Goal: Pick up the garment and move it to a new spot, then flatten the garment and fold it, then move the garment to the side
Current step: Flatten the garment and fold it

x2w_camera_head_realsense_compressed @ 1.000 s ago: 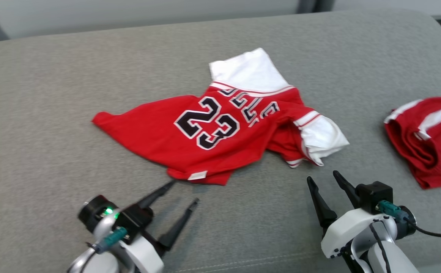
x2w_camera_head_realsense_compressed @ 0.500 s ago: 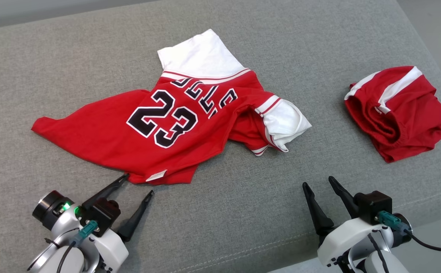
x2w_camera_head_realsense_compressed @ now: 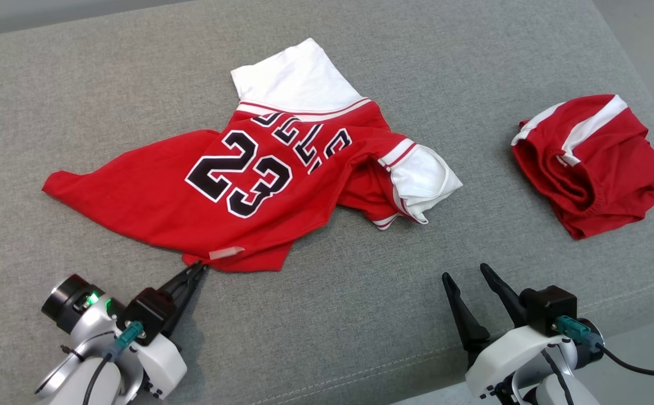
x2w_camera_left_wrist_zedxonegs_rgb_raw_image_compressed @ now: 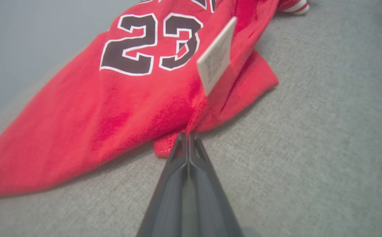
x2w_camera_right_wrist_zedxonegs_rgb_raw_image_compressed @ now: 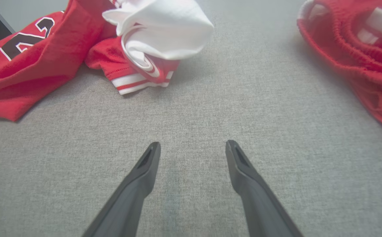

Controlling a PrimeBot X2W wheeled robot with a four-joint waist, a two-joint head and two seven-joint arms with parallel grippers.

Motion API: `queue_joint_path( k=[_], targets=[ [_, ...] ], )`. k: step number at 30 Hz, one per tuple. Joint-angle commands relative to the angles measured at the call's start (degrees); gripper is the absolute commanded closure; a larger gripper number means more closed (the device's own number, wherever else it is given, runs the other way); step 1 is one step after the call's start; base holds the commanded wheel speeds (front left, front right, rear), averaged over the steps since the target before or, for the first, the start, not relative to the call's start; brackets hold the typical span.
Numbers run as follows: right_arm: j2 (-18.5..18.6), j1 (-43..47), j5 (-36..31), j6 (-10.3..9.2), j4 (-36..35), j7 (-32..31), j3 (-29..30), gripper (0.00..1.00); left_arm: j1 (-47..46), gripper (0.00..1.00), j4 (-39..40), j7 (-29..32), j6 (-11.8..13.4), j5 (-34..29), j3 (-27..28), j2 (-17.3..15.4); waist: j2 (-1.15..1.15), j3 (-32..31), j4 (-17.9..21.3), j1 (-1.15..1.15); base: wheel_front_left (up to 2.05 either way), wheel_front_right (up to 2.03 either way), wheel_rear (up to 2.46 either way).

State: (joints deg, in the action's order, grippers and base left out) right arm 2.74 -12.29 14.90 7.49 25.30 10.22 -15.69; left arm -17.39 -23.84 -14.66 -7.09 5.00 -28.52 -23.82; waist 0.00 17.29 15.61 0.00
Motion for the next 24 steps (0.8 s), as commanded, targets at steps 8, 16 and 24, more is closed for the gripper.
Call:
queue_joint_path(
  k=[8,16,24],
  targets=[
    [0.1,-0.7,1.7,0.00,0.5,1.7,-0.9,0.00,-4.3,1.00,2.8,-0.3,-0.3,0.3,7.1,-0.8,0.00,-2.0,-4.1,0.00,0.00,0.00,0.00],
    [0.1,-3.2,3.5,0.00,4.9,1.8,-1.6,0.00,-8.2,1.00,3.7,-0.3,-0.3,-4.5,7.0,-4.8,0.00,-5.9,-11.0,0.00,0.00,0.00,0.00],
    [0.1,-5.1,5.9,0.00,9.6,2.9,-4.0,0.00,-4.8,1.00,-3.0,-0.3,-0.4,-6.4,-2.4,-5.3,0.00,-7.0,-15.1,0.00,0.00,0.00,0.00]
  ],
)
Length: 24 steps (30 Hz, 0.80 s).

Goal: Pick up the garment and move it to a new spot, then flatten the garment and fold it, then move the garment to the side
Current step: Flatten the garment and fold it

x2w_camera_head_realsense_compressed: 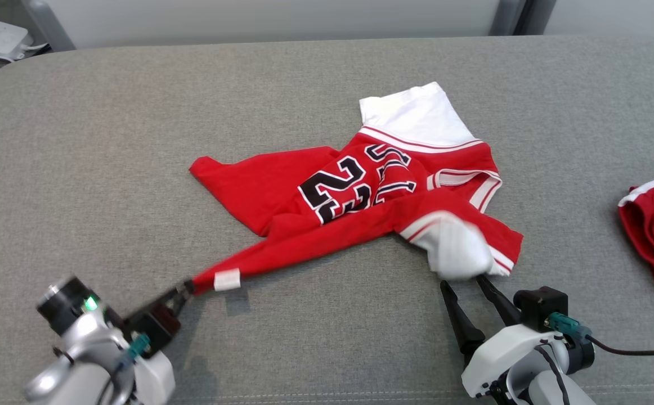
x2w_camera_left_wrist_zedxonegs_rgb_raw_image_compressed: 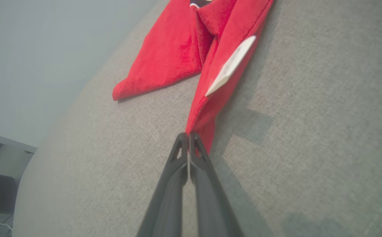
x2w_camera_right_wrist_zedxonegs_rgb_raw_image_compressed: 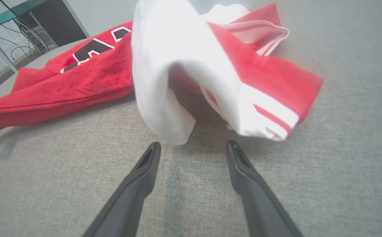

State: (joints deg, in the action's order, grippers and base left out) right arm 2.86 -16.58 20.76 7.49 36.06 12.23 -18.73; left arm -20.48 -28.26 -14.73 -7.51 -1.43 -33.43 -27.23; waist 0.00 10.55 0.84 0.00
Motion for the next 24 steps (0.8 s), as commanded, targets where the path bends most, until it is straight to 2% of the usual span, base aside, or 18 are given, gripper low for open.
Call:
queue_joint_path(
  k=[1,3,4,5,6,16,24],
  targets=[
    [0.0,-1.1,0.2,0.00,-0.7,1.0,-1.3,0.00,-1.1,1.00,0.5,-0.3,0.0,0.5,1.8,-1.3,0.00,-0.2,-0.4,0.00,0.00,0.00,0.00],
    [0.0,-1.5,0.4,0.00,0.1,1.2,-1.7,0.00,0.0,1.00,-0.5,-0.3,0.0,1.8,1.2,0.3,0.00,-0.2,-0.3,0.00,0.00,0.00,0.00],
    [0.0,-1.7,0.4,0.00,0.4,1.2,-1.7,0.00,0.5,0.82,-0.5,-0.3,0.0,2.6,1.2,1.0,0.00,-0.2,-0.2,0.00,0.00,0.00,0.00],
    [0.0,-1.9,0.2,0.00,0.7,1.3,-1.6,0.00,1.1,0.36,-0.3,-0.3,0.0,3.3,1.5,1.6,0.00,-0.2,-0.2,0.00,0.00,0.00,0.00],
    [0.0,-2.1,0.1,0.00,1.0,1.4,-1.4,0.00,1.6,0.00,-0.2,-0.3,0.1,3.9,1.7,2.1,0.00,-0.3,-0.1,0.00,0.00,0.00,0.00],
    [0.0,-2.1,1.2,0.00,3.0,2.0,1.7,0.00,6.4,0.00,0.0,-0.3,1.7,5.3,3.3,4.1,0.00,-2.4,-0.4,0.00,0.00,0.00,0.00],
    [0.0,2.6,-1.3,0.00,-0.5,2.6,10.9,0.00,9.4,0.00,-1.1,-0.3,2.3,8.3,7.6,6.2,0.00,-3.7,0.7,0.00,0.00,0.00,0.00]
  ],
)
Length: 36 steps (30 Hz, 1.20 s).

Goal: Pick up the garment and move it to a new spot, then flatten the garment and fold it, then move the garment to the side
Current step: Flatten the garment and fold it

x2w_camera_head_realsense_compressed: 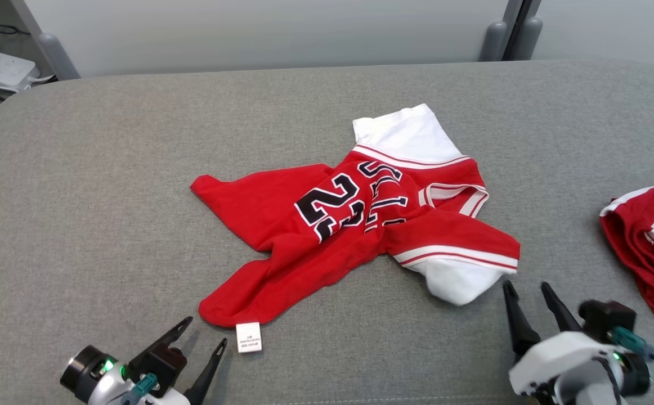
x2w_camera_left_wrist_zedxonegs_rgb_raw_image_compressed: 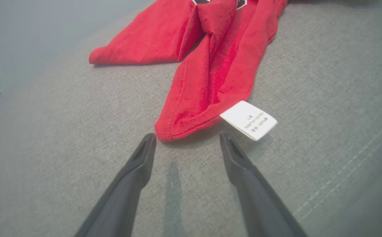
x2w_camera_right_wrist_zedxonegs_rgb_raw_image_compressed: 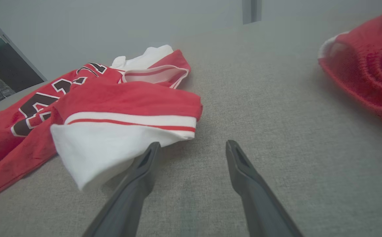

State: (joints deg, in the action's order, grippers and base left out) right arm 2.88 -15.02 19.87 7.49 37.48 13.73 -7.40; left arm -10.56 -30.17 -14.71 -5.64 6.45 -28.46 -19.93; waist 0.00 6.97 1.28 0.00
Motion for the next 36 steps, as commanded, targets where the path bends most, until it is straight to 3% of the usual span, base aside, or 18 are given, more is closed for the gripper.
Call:
queue_joint_path(
  k=[1,6,14,21,26,30,36],
  targets=[
    [0.0,2.0,-0.6,0.00,-2.9,1.1,0.8,0.00,-0.1,0.00,0.7,-0.3,0.4,0.7,3.1,-0.6,0.00,-0.3,0.4,0.00,0.00,0.00,0.00],
    [0.0,6.1,0.4,0.00,-8.9,1.2,3.6,0.00,1.6,0.00,0.9,-0.3,0.2,1.1,4.8,1.0,0.00,-0.3,0.7,0.00,0.00,0.00,0.00],
    [0.0,6.0,5.4,0.00,-12.0,1.3,-2.2,0.00,1.4,0.00,1.7,-0.3,-0.8,0.4,5.8,1.7,0.00,1.1,-0.7,0.00,0.00,0.00,0.00],
    [0.0,3.9,4.6,0.00,-14.2,1.3,-4.5,0.00,1.2,0.00,2.8,-0.3,-1.5,0.0,6.1,1.4,0.00,2.0,-2.4,0.00,0.00,0.00,0.00],
    [0.0,3.0,-0.4,0.00,-17.0,1.0,-8.0,0.00,1.5,0.00,3.2,-0.3,-1.7,0.3,6.6,1.8,0.00,2.1,-2.8,0.00,0.00,0.00,0.00],
    [0.0,-0.4,-3.5,0.00,-14.1,-4.3,-12.2,0.00,1.6,0.00,2.8,-0.3,-1.8,0.4,6.9,2.1,0.00,2.3,-2.8,0.00,0.00,0.00,0.00],
    [0.0,-4.6,-12.2,0.00,-8.0,-16.6,-12.6,0.00,1.7,0.00,1.6,-0.3,-1.8,0.8,6.9,2.7,0.00,2.4,-3.2,0.00,0.00,0.00,0.00]
  ],
)
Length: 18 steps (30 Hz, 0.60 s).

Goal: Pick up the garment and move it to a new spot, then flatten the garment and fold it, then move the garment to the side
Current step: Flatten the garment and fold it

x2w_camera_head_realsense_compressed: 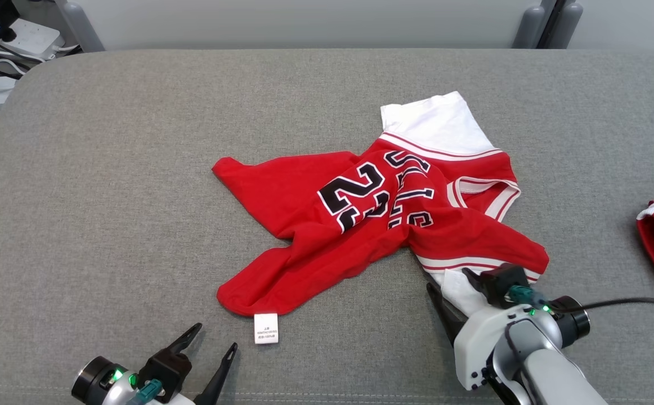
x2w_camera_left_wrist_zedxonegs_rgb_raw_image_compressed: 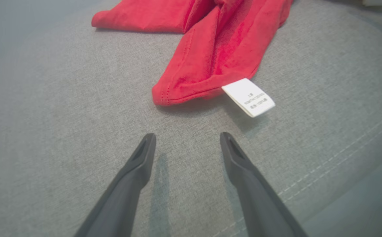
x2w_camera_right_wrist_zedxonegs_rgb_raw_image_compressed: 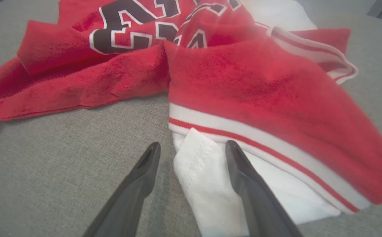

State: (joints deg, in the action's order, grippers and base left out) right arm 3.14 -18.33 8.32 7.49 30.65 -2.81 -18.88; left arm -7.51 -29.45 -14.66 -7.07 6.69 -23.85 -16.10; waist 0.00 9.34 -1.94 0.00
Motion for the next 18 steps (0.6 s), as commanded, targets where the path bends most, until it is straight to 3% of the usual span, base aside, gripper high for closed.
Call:
queue_joint_path(
  k=[1,5,6,7,8,9,18],
  targets=[
    [-0.3,-1.5,-2.0,0.00,-1.4,-1.2,-1.4,0.00,-1.3,0.00,0.7,-0.3,-0.4,0.7,2.3,-1.1,0.00,0.0,0.0,0.00,0.00,0.00,0.00],
    [-0.3,-0.7,-6.3,0.00,-3.6,-4.6,-1.9,0.00,-1.1,0.00,0.5,-0.3,-0.4,1.2,2.1,-0.9,0.00,-0.1,0.2,0.00,0.00,0.00,0.00],
    [-0.3,-0.1,-7.2,0.00,-4.4,-5.2,-2.0,0.20,-1.1,0.00,0.5,-0.3,-0.4,1.4,2.0,-0.8,0.00,-0.2,0.3,0.00,0.00,0.00,0.00],
    [-0.3,0.5,-7.7,0.00,-5.2,-5.7,-2.0,0.56,-1.0,0.00,0.6,-0.3,-0.4,1.5,2.0,-0.7,0.00,-0.2,0.4,0.00,0.00,0.00,0.00],
    [-0.3,1.1,-8.2,0.00,-6.0,-6.1,-1.9,0.86,-1.0,0.00,0.7,-0.3,-0.4,1.6,1.9,-0.7,0.00,-0.2,0.5,0.00,0.00,0.00,0.00],
    [-0.3,1.7,-9.0,0.00,-6.8,-6.7,-1.9,1.00,-0.9,0.00,0.8,-0.3,-0.4,1.7,1.9,-0.7,0.00,-0.3,0.7,0.00,0.00,0.00,0.00],
    [-0.3,6.2,-11.9,0.00,-15.1,-10.3,2.0,1.00,-1.0,0.00,1.4,-0.3,-0.4,2.1,1.9,-0.9,0.00,-0.1,2.0,0.00,0.00,0.00,0.00]
  ],
)
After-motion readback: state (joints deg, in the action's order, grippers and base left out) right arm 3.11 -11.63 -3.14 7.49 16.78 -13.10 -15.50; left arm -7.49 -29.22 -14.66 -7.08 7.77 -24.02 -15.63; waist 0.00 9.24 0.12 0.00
